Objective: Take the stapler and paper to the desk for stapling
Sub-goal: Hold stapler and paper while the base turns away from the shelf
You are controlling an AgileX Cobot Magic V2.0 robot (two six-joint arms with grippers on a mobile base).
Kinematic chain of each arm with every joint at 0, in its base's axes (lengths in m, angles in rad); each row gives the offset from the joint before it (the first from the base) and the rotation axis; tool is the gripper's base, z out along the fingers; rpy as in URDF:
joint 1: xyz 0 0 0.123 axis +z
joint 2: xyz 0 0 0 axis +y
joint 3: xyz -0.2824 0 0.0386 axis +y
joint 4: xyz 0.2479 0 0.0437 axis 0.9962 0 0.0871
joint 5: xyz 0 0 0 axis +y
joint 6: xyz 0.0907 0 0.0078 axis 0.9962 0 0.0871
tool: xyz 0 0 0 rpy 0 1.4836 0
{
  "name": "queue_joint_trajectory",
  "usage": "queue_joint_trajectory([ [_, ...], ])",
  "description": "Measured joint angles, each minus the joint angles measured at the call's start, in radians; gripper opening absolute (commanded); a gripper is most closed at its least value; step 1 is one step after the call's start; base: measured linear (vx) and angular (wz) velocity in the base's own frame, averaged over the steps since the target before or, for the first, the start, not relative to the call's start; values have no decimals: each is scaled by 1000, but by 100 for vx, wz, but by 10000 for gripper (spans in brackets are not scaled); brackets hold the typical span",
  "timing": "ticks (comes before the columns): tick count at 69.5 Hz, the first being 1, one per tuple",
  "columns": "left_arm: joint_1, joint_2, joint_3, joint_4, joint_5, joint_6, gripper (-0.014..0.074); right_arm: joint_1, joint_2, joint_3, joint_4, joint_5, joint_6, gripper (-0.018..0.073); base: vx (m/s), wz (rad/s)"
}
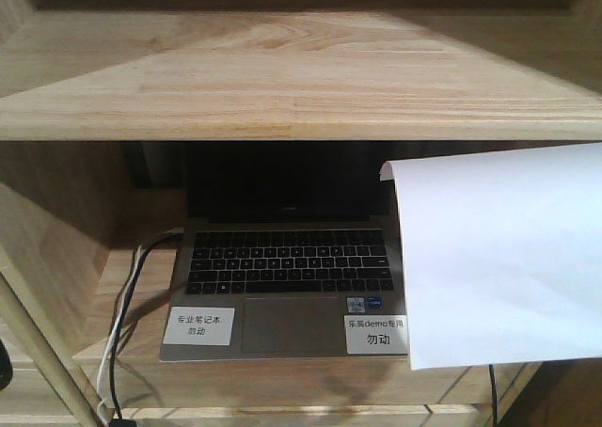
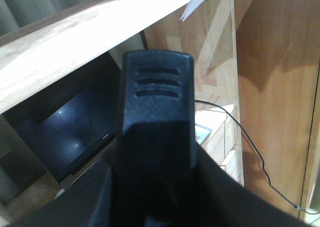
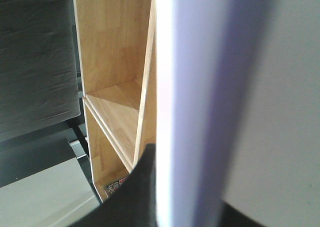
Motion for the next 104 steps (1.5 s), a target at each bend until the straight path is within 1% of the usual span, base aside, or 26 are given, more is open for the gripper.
queue_joint_trajectory([
  [42, 0, 0, 0, 0, 0, 0, -6, 0, 0, 0, 0, 0, -1, -6, -3, 10],
  [104, 0, 0, 0, 0, 0, 0, -6, 0, 0, 0, -2, 0, -1, -6, -8, 30],
])
